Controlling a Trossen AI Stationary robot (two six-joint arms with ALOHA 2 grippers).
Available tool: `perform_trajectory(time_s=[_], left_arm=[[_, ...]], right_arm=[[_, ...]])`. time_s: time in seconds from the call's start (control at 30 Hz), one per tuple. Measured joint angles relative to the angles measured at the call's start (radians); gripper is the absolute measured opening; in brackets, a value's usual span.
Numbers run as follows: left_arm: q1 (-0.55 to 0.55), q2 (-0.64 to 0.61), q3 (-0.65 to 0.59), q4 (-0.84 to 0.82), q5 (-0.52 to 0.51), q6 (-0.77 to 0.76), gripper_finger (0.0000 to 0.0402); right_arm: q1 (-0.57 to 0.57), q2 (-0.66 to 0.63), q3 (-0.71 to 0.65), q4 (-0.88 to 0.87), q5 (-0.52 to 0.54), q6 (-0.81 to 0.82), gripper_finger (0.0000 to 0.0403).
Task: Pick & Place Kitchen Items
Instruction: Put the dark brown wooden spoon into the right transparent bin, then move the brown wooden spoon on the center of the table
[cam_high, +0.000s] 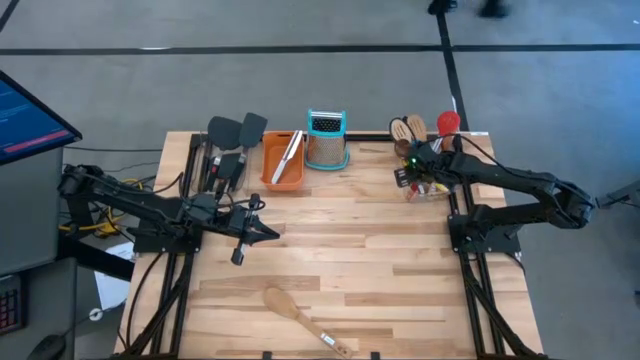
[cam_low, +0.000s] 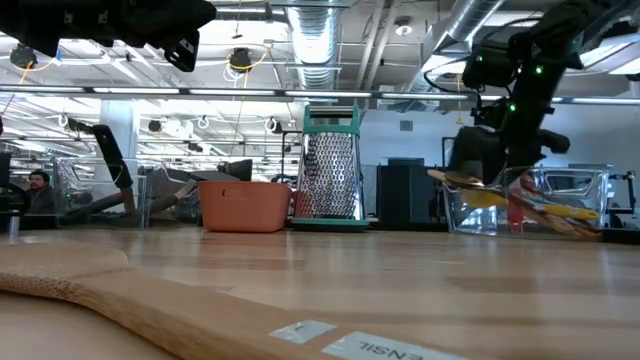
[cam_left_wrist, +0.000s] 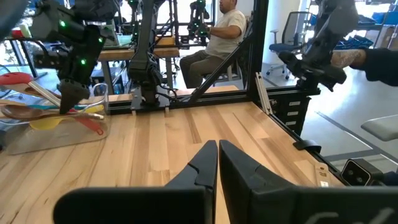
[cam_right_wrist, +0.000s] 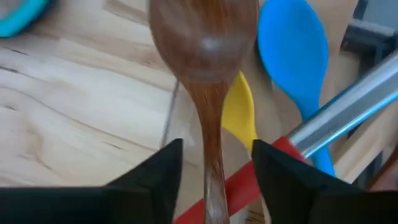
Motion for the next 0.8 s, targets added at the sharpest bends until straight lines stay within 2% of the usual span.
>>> perform_trajectory(time_s=[0.13, 0.3, 0.5, 0.8], left_arm=[[0.000, 0.000, 0.000, 0.000, 0.000, 0.000, 0.0006], [0.000, 0.000, 0.000, 0.000, 0.000, 0.000, 0.0006], [0.000, 0.000, 0.000, 0.000, 0.000, 0.000, 0.0006], [0.000, 0.000, 0.000, 0.000, 0.000, 0.000, 0.0006]], right_arm=[[0.002, 0.000, 0.095, -0.095, -0.016, -0.053, 0.0222], [0.007, 0.000, 0.257, -0.249, -0.125, -0.068, 0.0228], [0.076, -0.001, 0.402, -0.323, -0.327, -0.001, 0.0200], [0.360, -0.001, 0.450, -0.205, -0.338, 0.004, 0.0117]])
